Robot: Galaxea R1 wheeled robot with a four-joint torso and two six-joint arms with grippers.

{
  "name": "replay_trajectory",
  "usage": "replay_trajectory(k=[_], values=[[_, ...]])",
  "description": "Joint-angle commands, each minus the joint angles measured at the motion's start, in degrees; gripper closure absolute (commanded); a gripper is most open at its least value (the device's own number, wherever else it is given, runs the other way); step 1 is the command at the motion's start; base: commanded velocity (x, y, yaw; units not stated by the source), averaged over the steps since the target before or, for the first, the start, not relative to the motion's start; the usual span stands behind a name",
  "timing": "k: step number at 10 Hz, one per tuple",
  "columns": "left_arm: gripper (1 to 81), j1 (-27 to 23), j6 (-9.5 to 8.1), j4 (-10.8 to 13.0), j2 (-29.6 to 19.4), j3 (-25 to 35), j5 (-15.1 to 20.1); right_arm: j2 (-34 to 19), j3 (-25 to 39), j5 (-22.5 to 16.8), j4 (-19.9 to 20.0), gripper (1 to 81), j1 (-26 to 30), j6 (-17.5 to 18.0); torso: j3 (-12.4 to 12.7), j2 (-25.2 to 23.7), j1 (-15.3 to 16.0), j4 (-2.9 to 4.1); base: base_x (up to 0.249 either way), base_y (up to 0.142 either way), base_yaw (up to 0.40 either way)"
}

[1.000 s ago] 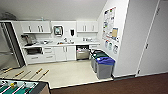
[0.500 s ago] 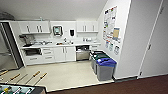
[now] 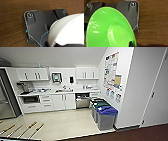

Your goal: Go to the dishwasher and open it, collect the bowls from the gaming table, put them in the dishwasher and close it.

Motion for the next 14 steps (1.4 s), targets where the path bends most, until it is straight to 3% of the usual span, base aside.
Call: replay_trajectory(k=[1,14], values=[[81.1,-2.7,0.16,-0.2,-1.5,-0.7,0.9,-0.8,-0.6,-2.2,-0.3,81.1,2.3,0.1,0.0,0.0,0.0,0.00,0.162,0.000,0.000],[81.1,-2.8,0.16,-0.2,-1.4,-0.7,0.9,-0.8,-0.6,-2.2,-0.3,81.1,2.3,0.1,0.0,0.0,0.0,0.00,0.162,0.000,0.000]])
